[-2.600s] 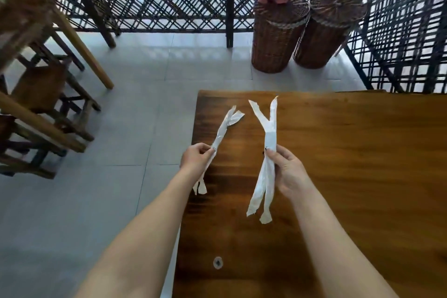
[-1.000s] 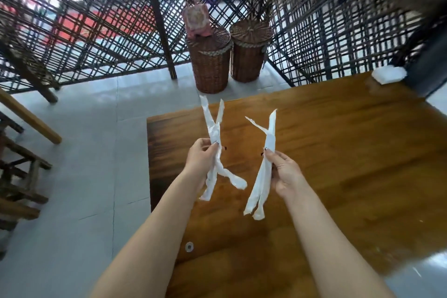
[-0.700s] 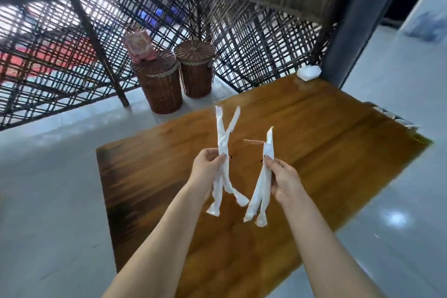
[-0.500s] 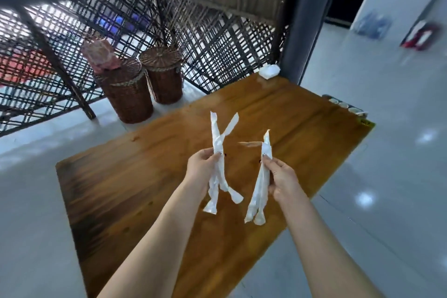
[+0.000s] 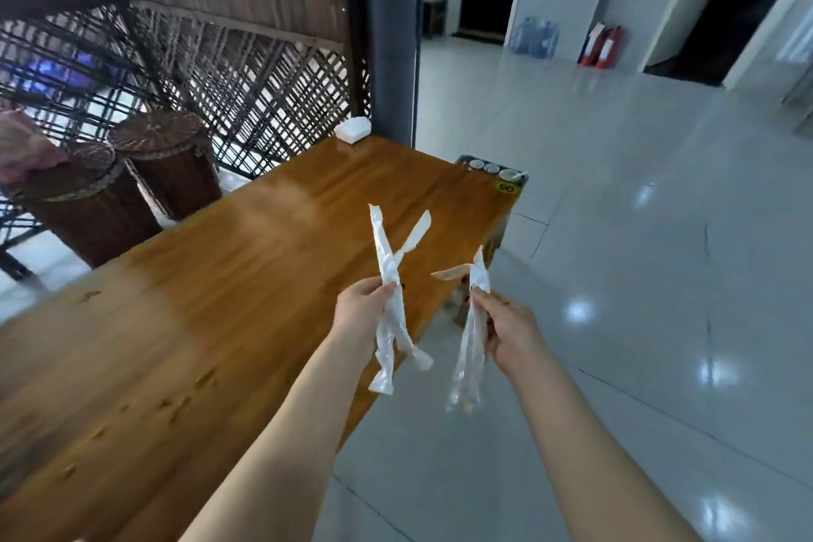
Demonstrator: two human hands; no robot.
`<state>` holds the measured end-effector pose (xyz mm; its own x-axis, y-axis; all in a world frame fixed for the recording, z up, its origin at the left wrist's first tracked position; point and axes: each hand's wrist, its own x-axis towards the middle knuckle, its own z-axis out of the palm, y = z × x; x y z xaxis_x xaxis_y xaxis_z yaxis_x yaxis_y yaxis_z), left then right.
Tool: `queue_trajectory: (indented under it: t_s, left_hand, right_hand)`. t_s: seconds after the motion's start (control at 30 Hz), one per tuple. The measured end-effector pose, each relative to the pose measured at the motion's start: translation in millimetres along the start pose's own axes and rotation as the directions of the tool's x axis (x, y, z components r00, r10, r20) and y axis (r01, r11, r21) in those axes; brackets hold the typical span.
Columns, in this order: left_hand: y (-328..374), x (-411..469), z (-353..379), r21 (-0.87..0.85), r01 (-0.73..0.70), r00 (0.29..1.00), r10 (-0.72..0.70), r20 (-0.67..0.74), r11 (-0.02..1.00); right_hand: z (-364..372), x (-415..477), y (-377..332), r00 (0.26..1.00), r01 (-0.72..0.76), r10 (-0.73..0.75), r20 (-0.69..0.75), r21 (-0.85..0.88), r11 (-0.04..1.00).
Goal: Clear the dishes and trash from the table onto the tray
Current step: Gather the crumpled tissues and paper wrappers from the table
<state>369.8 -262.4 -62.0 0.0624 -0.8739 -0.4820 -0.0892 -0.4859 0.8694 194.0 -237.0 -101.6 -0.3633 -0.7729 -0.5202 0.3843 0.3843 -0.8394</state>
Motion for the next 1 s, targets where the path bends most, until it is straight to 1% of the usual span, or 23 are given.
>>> queue_trajectory:
  t_s: [0.1, 0.13, 0.17, 0.23, 0.33, 0.5, 0.67, 0.8, 1.0]
  left_hand:
    - [3.3, -2.7, 46.4, 0.024, -0.011, 0.999, 0.01, 0.04, 1.0]
    - [3.2, -1.8, 50.3, 0.023, -0.011, 0.999, 0.011, 0.04, 1.0]
    - [7.0, -2.2, 74.9, 0.043, -0.021, 0.997, 0.017, 0.073, 0.999]
    - [11.1, -0.1, 94.7, 0.058, -0.043, 0.994, 0.037, 0.1, 0.997]
    - [17.7, 13.1, 134.9, 0.08, -0.077, 0.985, 0.063, 0.158, 0.994]
    - [36.7, 51.9, 200.7, 0.105, -0.064, 0.973, 0.039, 0.23, 0.992]
    - [71.1, 113.5, 264.1, 0.113, -0.128, 0.942, 0.085, 0.325, 0.985]
    - [100.4, 152.9, 305.6, 0.138, -0.2, 0.917, 0.136, 0.375, 0.97]
    - [132.7, 199.1, 361.9, 0.182, -0.223, 0.898, 0.13, 0.42, 0.958]
  right_hand:
    - [-40.4, 3.2, -10.6, 0.998, 0.048, -0.045, -0.049, 0.047, 0.998]
    - [-43.2, 3.1, -12.0, 0.997, 0.054, -0.051, -0.05, 0.058, 0.997]
    - [-64.3, 7.6, -19.0, 0.994, 0.075, -0.067, -0.09, 0.083, 0.994]
    - [-81.0, 13.2, -25.4, 0.989, 0.096, -0.083, -0.121, 0.103, 0.99]
    - [-112.1, 29.4, -39.1, 0.979, 0.137, -0.116, -0.169, 0.122, 0.983]
    - [-154.4, 74.7, -69.5, 0.961, 0.166, -0.114, -0.253, 0.192, 0.967]
    - [-168.7, 142.1, -116.2, 0.933, 0.21, -0.137, -0.332, 0.195, 0.958]
    - [-168.8, 191.3, -146.5, 0.925, 0.226, -0.142, -0.353, 0.211, 0.951]
    - [-187.1, 246.6, -187.8, 0.919, 0.216, -0.138, -0.371, 0.178, 0.96]
